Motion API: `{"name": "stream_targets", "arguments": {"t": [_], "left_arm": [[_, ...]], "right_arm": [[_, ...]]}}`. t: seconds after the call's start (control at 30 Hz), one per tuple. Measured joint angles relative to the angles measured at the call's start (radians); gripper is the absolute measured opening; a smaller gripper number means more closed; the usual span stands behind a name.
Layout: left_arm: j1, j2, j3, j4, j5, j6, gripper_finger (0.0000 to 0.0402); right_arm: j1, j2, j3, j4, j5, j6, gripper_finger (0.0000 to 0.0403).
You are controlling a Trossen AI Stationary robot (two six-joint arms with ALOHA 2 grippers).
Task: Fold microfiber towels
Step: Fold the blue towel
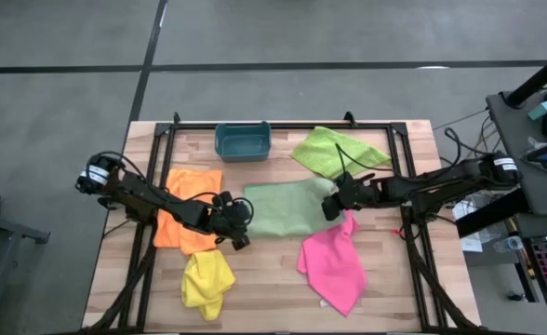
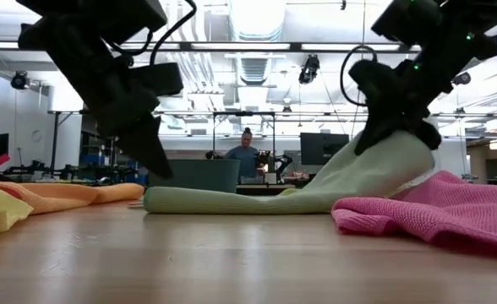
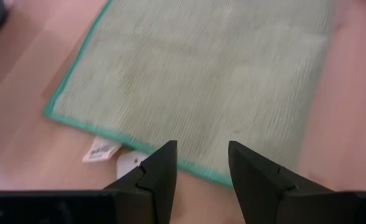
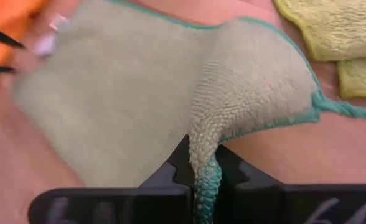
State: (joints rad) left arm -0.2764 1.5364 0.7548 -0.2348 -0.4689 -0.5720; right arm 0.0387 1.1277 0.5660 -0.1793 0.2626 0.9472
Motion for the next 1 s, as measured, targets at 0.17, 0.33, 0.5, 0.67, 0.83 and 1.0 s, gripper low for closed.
{"name": "stream_targets", "arguments": {"t": [0.17, 0.33, 0.5, 0.67, 0.83, 1.0], "left_arm": [[0.0, 0.0, -0.016, -0.007, 0.0, 0.0, 0.0129], [-0.001, 0.0, -0.04, -0.004, 0.004, -0.025, 0.0129], [-0.004, 0.0, -0.05, -0.007, 0.052, -0.028, 0.0129], [-0.021, 0.0, -0.054, -0.01, 0.072, -0.027, 0.0129], [-0.05, 0.0, -0.054, -0.008, 0.094, -0.054, 0.0129], [-0.076, 0.004, -0.058, -0.004, 0.096, -0.094, 0.0129]], "right_arm": [[0.0, 0.034, 0.001, 0.074, -0.003, 0.011, 0.0012], [0.0, 0.13, 0.025, 0.19, -0.046, -0.005, 0.0012], [0.0, 0.267, 0.147, 0.215, -0.057, -0.066, 0.0012], [-0.003, 0.408, 0.296, 0.22, -0.054, -0.148, 0.0012], [-0.017, 0.538, 0.435, 0.213, -0.054, -0.208, 0.0013], [-0.033, 0.644, 0.544, 0.212, -0.054, -0.249, 0.0013]]}}
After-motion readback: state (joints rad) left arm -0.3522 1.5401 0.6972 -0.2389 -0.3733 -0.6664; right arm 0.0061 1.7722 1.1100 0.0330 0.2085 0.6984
